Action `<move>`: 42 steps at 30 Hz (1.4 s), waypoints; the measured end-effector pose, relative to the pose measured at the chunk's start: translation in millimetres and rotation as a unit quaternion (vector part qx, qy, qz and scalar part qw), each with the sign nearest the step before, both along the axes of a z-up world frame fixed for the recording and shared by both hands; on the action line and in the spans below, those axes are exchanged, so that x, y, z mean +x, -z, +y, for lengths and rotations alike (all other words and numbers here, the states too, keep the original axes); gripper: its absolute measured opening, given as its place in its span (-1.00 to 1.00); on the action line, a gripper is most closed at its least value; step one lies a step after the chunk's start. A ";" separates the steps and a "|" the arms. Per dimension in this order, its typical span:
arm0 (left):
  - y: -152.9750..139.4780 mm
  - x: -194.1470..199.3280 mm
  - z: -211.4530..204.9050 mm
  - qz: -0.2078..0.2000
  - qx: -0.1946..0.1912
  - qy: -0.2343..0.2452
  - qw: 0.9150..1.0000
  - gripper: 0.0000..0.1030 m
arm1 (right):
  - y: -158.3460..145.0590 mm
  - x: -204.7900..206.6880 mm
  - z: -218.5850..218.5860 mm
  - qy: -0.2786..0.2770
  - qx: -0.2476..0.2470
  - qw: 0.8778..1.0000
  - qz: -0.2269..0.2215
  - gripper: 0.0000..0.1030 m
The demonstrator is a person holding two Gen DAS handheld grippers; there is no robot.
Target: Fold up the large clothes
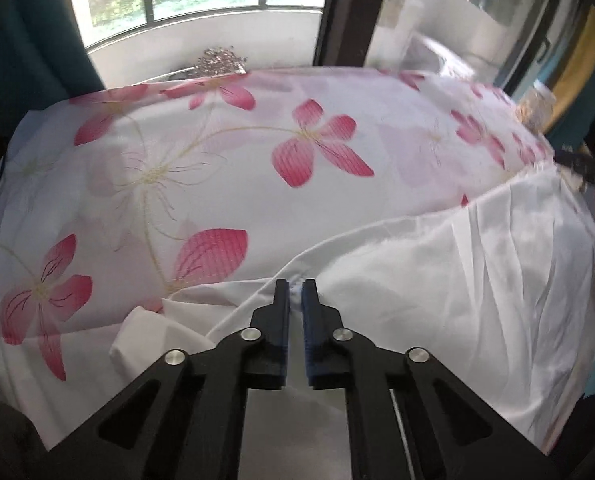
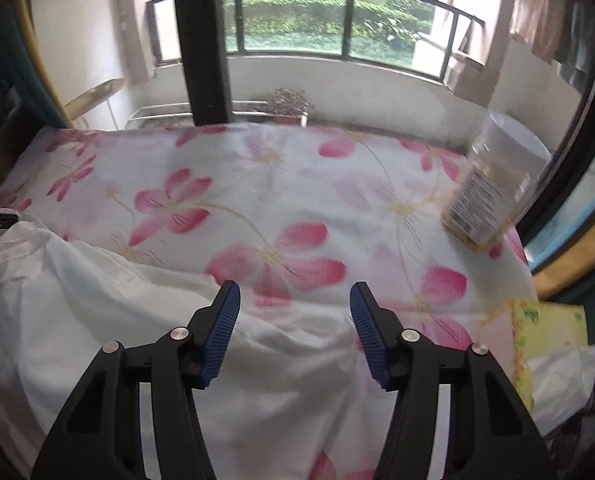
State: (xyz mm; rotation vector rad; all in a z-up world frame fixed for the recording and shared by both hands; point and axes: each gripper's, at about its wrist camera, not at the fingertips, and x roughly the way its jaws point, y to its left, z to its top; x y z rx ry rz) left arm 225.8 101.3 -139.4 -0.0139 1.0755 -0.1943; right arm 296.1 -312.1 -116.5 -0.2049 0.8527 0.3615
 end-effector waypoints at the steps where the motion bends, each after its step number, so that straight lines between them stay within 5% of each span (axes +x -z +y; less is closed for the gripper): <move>1: 1.0 0.2 -3.5 -0.001 0.006 0.006 1.000 -0.96 | -0.1 2.9 6.9 -0.013 0.000 1.000 0.002 0.02; 3: 0.9 0.3 -8.6 -0.005 0.021 0.011 1.000 -0.99 | 3.9 6.7 18.6 -0.033 -0.008 0.999 0.014 -0.12; 11: -26.9 -1.1 12.6 -0.073 0.036 -0.045 0.996 -1.00 | -2.2 -6.1 -0.4 -0.028 0.000 0.999 0.017 -0.12; 19: -38.8 11.0 12.3 -0.086 0.026 -0.043 0.995 -1.00 | 12.8 -2.0 -10.7 -0.036 -0.017 0.998 0.042 -0.11; 24: -40.1 20.4 7.3 -0.094 0.016 -0.049 0.994 -0.99 | 34.7 17.0 -15.4 0.005 0.005 0.998 0.055 -0.11; 31: -21.1 32.5 24.6 -0.055 0.024 -0.110 0.992 -0.99 | 38.6 23.1 -17.2 0.054 -0.004 0.998 0.031 -0.27; 33: -22.9 26.9 39.9 -0.049 -0.001 -0.135 0.990 -0.97 | 38.4 22.4 -16.1 0.058 -0.009 0.998 0.028 -0.27; 38: -43.6 -3.9 64.6 -0.068 -0.008 -0.177 0.982 -0.42 | 33.1 17.9 -23.3 0.092 -0.006 0.996 0.012 -0.27; 42: -55.8 -40.9 81.9 -0.074 -0.006 -0.212 0.974 -0.34 | 18.9 9.8 -30.5 0.114 0.001 0.994 -0.006 -0.26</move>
